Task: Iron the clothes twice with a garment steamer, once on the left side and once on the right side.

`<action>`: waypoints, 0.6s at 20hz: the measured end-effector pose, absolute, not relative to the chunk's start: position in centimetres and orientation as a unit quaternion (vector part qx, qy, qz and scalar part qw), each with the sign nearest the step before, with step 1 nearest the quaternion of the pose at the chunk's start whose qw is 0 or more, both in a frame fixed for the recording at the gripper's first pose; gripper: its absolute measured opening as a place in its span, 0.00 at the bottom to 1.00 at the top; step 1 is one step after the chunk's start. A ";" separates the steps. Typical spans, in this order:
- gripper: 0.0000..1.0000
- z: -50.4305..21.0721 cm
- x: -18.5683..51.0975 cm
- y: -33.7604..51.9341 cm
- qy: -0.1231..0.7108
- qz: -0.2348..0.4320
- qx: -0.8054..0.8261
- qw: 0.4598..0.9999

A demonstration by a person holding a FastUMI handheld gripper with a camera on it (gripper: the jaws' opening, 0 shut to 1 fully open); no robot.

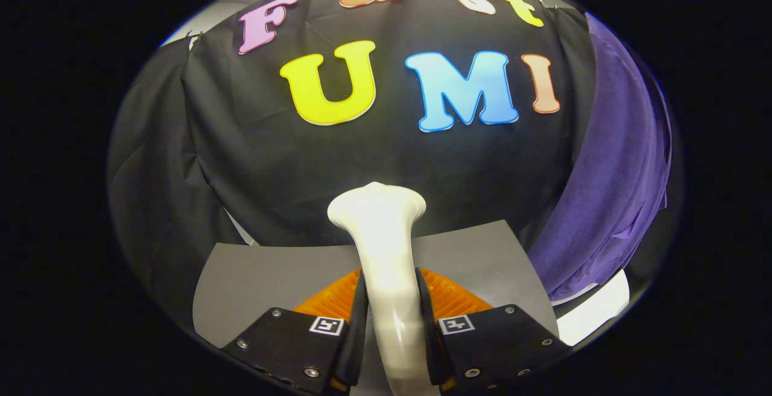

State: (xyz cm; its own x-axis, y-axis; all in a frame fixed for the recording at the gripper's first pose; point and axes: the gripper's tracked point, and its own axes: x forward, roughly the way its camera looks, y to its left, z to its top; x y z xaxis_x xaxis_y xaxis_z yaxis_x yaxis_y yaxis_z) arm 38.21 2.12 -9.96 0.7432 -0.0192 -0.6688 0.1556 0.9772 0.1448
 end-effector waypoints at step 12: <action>0.37 1.4 20.8 0.6 0.200 -0.083 0.039 0.976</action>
State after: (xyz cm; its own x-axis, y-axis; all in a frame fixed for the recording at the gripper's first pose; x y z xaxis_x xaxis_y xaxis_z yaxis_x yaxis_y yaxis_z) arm 20.84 0.61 1.42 0.9065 -0.1471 -0.3958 0.1781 0.9831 0.0426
